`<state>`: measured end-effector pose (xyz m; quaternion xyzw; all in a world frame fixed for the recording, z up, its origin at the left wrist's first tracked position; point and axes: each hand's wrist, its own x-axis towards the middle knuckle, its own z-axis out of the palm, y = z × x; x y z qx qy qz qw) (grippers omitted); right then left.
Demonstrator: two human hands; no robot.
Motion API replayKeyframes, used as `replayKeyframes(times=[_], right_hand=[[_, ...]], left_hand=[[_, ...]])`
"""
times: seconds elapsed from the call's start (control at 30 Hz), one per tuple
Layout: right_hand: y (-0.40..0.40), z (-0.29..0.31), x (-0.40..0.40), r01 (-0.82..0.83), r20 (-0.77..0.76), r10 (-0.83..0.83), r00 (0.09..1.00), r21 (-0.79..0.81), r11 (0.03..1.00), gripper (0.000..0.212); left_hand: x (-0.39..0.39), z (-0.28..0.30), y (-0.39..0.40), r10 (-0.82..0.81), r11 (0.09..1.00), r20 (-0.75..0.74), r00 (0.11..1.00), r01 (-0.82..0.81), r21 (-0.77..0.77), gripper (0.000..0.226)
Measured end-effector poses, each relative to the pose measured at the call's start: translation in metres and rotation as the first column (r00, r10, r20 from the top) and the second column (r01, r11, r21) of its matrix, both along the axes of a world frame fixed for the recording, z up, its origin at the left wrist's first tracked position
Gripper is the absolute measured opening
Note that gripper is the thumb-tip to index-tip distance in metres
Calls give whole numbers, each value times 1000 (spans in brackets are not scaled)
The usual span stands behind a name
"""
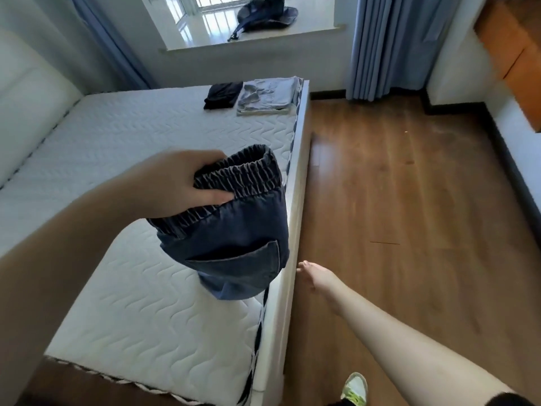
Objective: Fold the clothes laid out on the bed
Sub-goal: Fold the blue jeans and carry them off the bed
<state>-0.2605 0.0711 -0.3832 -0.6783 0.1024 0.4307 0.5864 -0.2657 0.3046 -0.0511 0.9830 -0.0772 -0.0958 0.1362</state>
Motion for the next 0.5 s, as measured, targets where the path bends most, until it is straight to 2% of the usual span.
replayKeyframes(times=[0.13,0.27,0.43,0.5], right_hand=[[25,0,13,43,-119,-28,992,123,991,56],[54,11,35,63,-133,-17,991,353,933,67],[87,19,75,108,-140,-36,989,543,833,57],[94,24,94,82,-117,-20,993,555,828,47]], left_hand=[[-1,32,1,96,995,68,993,-96,-6,28],[0,55,15,171,985,125,977,-169,-31,30],[7,56,53,297,955,139,945,-290,-70,34],[11,54,71,334,942,143,932,-324,-88,34]])
